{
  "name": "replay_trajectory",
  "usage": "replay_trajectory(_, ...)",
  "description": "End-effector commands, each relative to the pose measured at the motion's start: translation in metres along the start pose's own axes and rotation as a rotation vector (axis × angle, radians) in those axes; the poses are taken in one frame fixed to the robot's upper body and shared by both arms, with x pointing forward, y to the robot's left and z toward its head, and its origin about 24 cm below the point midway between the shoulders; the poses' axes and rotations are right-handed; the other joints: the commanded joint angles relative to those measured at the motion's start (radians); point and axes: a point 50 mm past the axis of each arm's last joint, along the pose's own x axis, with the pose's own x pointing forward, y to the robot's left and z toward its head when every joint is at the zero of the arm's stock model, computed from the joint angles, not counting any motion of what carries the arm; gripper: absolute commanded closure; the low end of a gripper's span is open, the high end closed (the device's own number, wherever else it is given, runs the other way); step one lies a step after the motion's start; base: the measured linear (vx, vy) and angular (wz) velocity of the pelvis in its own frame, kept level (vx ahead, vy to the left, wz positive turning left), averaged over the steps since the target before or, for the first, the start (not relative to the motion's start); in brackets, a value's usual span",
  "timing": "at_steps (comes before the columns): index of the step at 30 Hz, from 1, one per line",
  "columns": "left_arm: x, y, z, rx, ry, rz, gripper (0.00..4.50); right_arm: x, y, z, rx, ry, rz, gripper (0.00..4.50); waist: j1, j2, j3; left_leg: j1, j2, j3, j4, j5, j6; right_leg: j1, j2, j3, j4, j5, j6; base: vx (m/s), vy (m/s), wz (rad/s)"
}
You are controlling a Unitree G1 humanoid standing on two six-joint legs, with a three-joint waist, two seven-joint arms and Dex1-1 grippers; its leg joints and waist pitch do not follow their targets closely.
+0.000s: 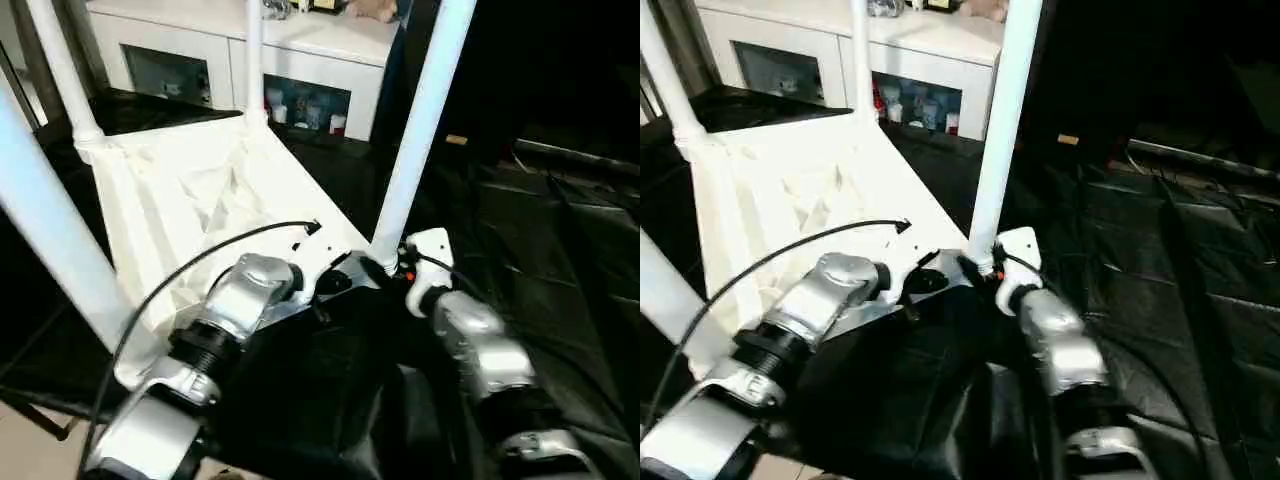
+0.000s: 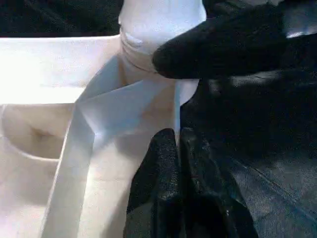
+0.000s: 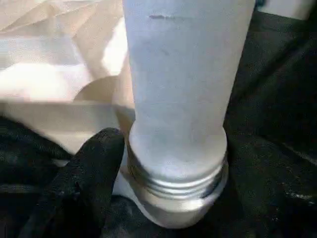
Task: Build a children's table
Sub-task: Rotate leg to tighten
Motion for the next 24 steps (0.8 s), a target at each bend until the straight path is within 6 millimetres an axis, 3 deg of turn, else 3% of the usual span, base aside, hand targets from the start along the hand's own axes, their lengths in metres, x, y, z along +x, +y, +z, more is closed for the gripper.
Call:
replay_trajectory(1, 0.002, -0.006, -0.006, 0.032, 0.031, -0.059, 4.50, 0.006, 0.030, 0.007, -0.041, -0.016, 0.248, 0.69, 0.003, 0.003, -0.050, 0.002, 0.024, -0.006, -0.072, -0.251, 0.023, 0.038, -0.071, 0.039, -0.086, -0.280, -0.151, 0.000, 0.000, 0.00)
replay_trajectory(3, -0.008, -0.005, -0.012, 0.099, 0.037, -0.108, 4.50, -0.002, 0.022, 0.008, -0.081, 0.005, 0.292, 0.69, 0.006, 0.004, -0.052, -0.001, 0.024, -0.006, -0.069, -0.222, 0.035, 0.046, -0.074, 0.040, -0.078, -0.222, -0.169, 0.000, 0.000, 0.00)
replay_trajectory(6, -0.022, -0.003, -0.018, 0.104, 0.026, -0.170, 4.50, -0.011, 0.015, 0.008, -0.103, 0.029, 0.349, 0.69, 0.004, 0.004, -0.054, -0.002, 0.024, -0.002, -0.065, -0.175, 0.043, 0.048, -0.070, 0.040, -0.068, -0.145, -0.196, 0.000, 0.000, 0.00)
replay_trajectory(8, -0.031, -0.005, -0.020, 0.100, 0.007, -0.234, 4.50, -0.016, 0.014, 0.008, -0.110, 0.041, 0.399, 0.69, 0.002, 0.006, -0.053, 0.000, 0.026, -0.002, -0.067, -0.175, 0.040, 0.049, -0.070, 0.039, -0.065, -0.136, -0.207, 0.000, 0.000, 0.00)
replay_trajectory(9, -0.036, -0.007, -0.021, 0.111, -0.003, -0.279, 4.50, -0.018, 0.014, 0.008, -0.119, 0.050, 0.420, 0.69, 0.001, 0.000, -0.053, 0.001, 0.027, -0.002, -0.068, -0.176, 0.040, 0.048, -0.070, 0.039, -0.065, -0.134, -0.210, 0.000, 0.000, 0.00)
replay_trajectory(10, -0.040, -0.009, -0.022, 0.119, -0.011, -0.308, 4.50, -0.019, 0.014, 0.008, -0.123, 0.055, 0.433, 0.69, 0.001, 0.005, -0.052, 0.003, 0.028, -0.002, -0.069, -0.178, 0.038, 0.046, -0.069, 0.039, -0.062, -0.132, -0.216, 0.000, 0.000, 0.00)
replay_trajectory(13, -0.052, -0.014, -0.026, 0.109, -0.025, -0.399, 4.50, -0.025, 0.014, 0.009, -0.136, 0.063, 0.484, 0.69, 0.002, 0.008, -0.052, 0.009, 0.031, 0.000, -0.069, -0.186, 0.032, 0.043, -0.070, 0.040, -0.060, -0.121, -0.229, 0.000, 0.000, 0.00)
replay_trajectory(16, -0.058, -0.012, -0.030, 0.115, -0.007, -0.403, 4.50, -0.028, 0.014, 0.010, -0.142, 0.065, 0.519, 0.69, 0.009, 0.008, -0.049, 0.013, 0.031, 0.004, -0.069, -0.207, 0.029, 0.039, -0.067, 0.041, -0.063, -0.134, -0.229, 0.000, 0.000, 0.00)
replay_trajectory(21, -0.064, -0.011, -0.033, 0.115, 0.003, -0.407, 4.50, -0.034, 0.017, 0.007, -0.133, 0.097, 0.599, 0.69, 0.016, 0.000, -0.046, 0.010, 0.030, 0.001, -0.073, -0.233, 0.012, 0.041, -0.072, 0.043, -0.071, -0.234, -0.188, 0.000, 0.000, 0.00)
replay_trajectory(22, -0.064, -0.011, -0.033, 0.115, 0.004, -0.407, 4.50, -0.035, 0.017, 0.007, -0.133, 0.098, 0.600, 0.98, 0.016, 0.001, -0.046, 0.009, 0.029, 0.001, -0.073, -0.228, 0.012, 0.041, -0.073, 0.044, -0.071, -0.235, -0.186, 0.000, 0.000, 0.00)
replay_trajectory(24, -0.065, -0.011, -0.033, 0.114, 0.003, -0.406, 4.50, -0.035, 0.017, 0.006, -0.133, 0.105, 0.604, 1.10, 0.016, 0.000, -0.048, 0.007, 0.029, 0.001, -0.072, -0.206, 0.012, 0.043, -0.073, 0.043, -0.068, -0.216, -0.185, 0.000, 0.000, 0.00)
